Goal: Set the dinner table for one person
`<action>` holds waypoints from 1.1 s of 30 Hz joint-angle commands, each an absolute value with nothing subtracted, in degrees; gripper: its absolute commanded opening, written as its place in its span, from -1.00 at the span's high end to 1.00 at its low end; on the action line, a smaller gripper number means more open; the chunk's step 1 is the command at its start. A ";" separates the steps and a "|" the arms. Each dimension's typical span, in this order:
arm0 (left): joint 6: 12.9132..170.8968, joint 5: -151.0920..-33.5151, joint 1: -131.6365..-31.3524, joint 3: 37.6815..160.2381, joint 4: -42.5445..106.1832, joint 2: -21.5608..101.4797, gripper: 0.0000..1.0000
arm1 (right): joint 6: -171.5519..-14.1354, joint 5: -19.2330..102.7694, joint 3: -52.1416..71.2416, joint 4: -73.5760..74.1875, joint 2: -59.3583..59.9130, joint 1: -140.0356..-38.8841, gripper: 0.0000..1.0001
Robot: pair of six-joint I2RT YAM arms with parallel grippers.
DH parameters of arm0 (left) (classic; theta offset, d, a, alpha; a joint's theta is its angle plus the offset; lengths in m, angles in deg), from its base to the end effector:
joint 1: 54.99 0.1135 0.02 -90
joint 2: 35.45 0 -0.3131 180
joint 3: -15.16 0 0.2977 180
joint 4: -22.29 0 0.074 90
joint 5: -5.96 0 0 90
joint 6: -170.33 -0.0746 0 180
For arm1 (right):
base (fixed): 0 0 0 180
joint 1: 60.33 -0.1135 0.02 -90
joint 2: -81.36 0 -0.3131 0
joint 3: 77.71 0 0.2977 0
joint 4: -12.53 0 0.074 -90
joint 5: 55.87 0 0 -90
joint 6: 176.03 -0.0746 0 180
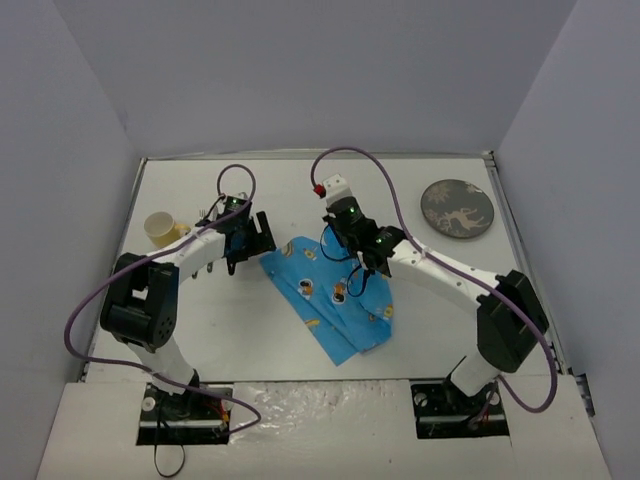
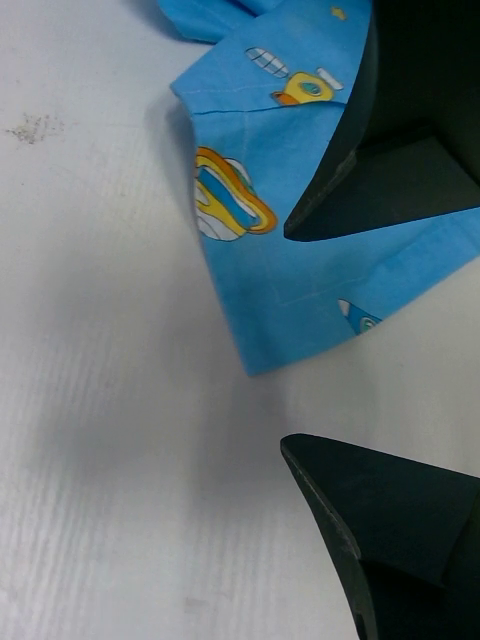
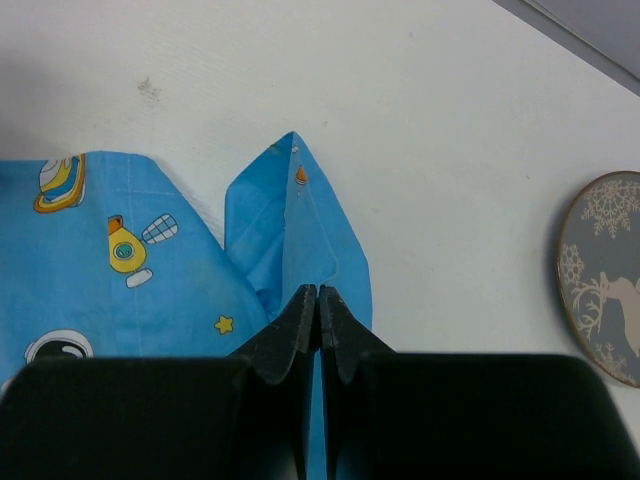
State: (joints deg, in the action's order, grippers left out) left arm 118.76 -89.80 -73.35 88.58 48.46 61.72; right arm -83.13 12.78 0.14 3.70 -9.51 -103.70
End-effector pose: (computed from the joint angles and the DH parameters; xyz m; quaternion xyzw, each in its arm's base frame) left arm 0.4029 -0.1416 0.1908 -0.1465 0.9269 -0.2043 0.2786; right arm 0.3443 0.2879 0.3061 -0.2244 0.7893 0.0465 0.5697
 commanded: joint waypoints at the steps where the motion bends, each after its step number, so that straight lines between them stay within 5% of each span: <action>1: 115.66 -86.21 -75.40 93.41 50.90 64.97 -0.48 | -84.89 13.80 -1.48 5.21 -5.44 -102.98 1.00; 16: 113.09 -82.57 -79.16 99.05 57.73 74.11 -0.31 | -87.78 16.10 -8.41 7.31 1.96 -100.86 1.00; 23: 114.90 -80.71 -79.78 98.98 59.93 77.70 0.07 | -88.38 16.11 -10.24 7.41 5.53 -99.90 1.00; 33: 116.45 -80.63 -80.39 99.06 60.01 81.65 1.00 | -89.81 15.78 -11.57 7.41 11.03 -99.12 1.00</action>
